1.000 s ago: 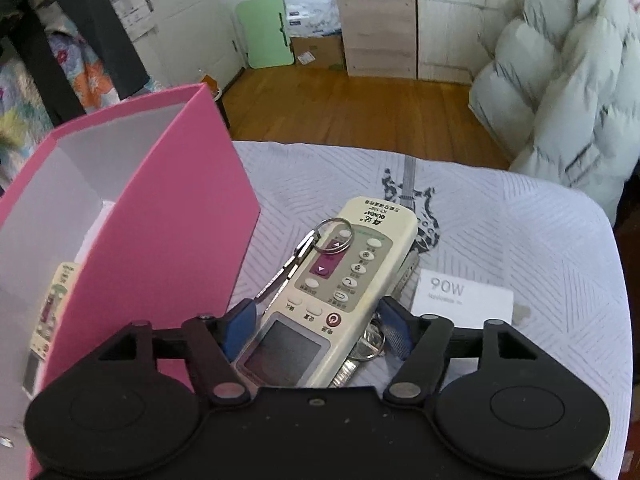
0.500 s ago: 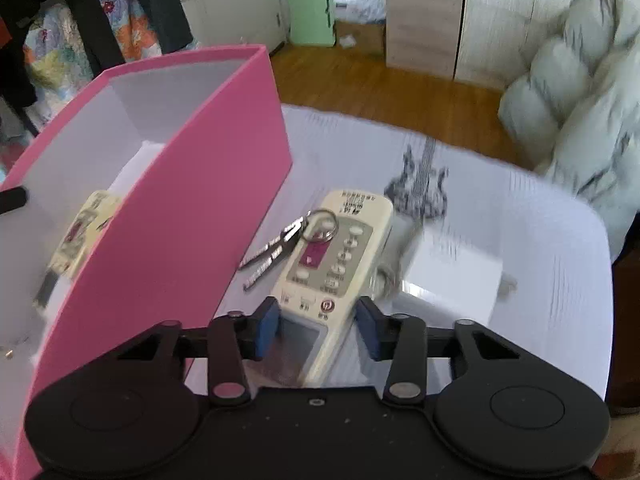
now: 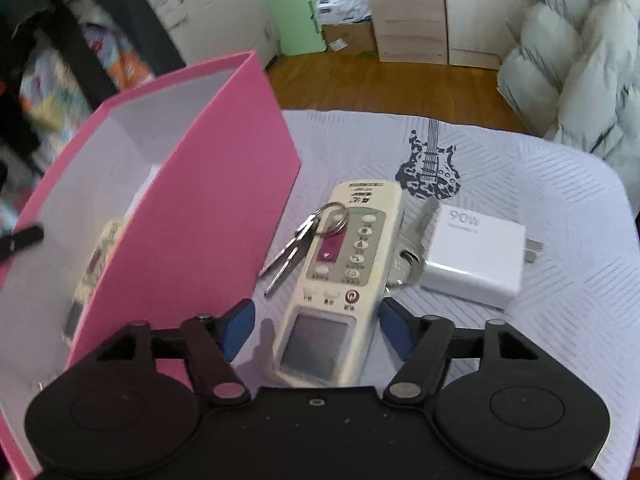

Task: Organize rigid objects
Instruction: 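Grasp the cream remote with keys by its end with the right gripper and lift, then carry the cream remote over the pink box and release it inside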

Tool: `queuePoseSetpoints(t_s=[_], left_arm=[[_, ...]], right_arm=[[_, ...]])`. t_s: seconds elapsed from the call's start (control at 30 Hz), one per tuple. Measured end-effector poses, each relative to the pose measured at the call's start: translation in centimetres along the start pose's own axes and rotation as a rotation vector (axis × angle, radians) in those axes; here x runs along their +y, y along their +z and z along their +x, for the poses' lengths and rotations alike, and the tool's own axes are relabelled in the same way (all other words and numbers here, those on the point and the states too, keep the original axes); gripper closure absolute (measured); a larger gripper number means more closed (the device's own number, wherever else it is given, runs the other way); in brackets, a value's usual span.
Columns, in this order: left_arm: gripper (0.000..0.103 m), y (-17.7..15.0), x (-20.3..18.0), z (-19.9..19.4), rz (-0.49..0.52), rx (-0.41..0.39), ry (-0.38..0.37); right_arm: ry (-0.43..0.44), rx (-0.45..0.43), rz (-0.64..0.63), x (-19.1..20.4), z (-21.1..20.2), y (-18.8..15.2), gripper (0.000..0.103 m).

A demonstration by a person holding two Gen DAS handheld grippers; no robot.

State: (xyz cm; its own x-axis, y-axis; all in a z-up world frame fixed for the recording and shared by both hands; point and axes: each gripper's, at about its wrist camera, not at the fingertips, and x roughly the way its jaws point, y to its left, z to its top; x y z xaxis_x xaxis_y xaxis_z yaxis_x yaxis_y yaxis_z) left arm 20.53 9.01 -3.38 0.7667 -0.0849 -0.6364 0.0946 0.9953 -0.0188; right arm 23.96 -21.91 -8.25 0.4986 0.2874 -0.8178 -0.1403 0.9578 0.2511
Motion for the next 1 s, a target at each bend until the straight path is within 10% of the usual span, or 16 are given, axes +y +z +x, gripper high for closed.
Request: queuePoseSetpoints(t_s=[0.47, 0.7, 0.8, 1.0], left_arm=[[0.100, 0.0, -0.1, 0.1, 0.004, 0.000, -0.001], [0.100, 0.0, -0.3, 0.2, 0.012, -0.001, 0.004], [0.100, 0.0, -0.3, 0.1, 0.014, -0.004, 0.005], [0.100, 0.0, 0.0, 0.1, 0.003, -0.008, -0.005]], right_arm=[[-0.065, 0.164, -0.184, 1.5, -2.1, -2.6, 0.042], [-0.124, 0.117, -0.224, 3.3, -0.5, -2.5, 0.029], [-0.122, 0.064, -0.202, 2.6, -0.4, -1.8, 0.045], [-0.120, -0.004, -0.118, 1.8, -3.3, -2.1, 0.046]])
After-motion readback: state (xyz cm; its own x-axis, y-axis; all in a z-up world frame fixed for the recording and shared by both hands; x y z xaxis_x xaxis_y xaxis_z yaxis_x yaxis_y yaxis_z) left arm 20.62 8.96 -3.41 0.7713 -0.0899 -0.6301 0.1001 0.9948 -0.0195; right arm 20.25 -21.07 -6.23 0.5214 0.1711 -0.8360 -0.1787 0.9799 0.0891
